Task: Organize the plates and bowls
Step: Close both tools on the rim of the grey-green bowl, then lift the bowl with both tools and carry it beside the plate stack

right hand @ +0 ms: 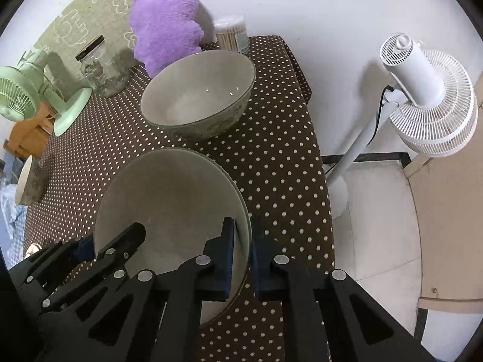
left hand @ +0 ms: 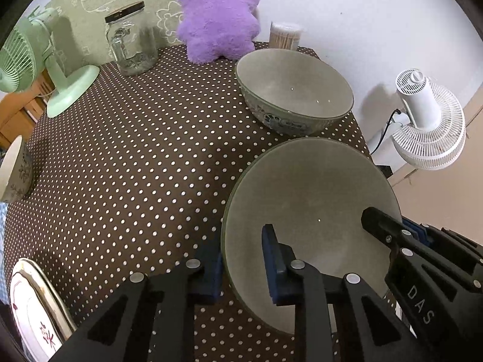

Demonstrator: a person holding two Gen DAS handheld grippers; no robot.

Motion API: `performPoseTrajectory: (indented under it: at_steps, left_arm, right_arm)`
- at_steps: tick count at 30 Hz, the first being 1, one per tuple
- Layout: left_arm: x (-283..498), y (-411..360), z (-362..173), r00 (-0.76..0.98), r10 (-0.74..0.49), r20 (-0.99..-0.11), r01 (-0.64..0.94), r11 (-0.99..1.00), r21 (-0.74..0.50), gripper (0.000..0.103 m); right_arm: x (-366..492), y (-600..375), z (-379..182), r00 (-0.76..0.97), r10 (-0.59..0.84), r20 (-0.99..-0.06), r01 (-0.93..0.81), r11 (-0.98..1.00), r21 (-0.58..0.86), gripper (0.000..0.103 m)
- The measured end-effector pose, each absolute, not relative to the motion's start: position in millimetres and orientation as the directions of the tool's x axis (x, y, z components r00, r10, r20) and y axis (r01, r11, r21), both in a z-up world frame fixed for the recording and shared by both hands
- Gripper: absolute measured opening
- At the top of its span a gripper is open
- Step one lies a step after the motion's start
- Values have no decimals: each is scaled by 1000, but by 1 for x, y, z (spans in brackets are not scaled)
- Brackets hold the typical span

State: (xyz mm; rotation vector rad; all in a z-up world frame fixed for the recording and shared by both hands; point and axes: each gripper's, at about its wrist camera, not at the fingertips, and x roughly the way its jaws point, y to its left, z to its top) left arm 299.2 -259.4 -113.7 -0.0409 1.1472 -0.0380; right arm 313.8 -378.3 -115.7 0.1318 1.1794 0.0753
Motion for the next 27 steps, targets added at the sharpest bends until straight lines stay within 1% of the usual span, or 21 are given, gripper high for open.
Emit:
performPoseTrajectory:
  at_steps: [10, 27]
  left_arm:
    - [257, -234, -97, 426, -59, -903, 46, 998, -43, 21]
    - [189, -180, -96, 394, -71, -916, 54, 997, -54, 21]
  right_arm:
    - [271, -355, -103, 376, 120, -919, 34, 989, 143, 13]
    - [192, -283, -96, 357, 103, -928, 24, 992, 120, 13]
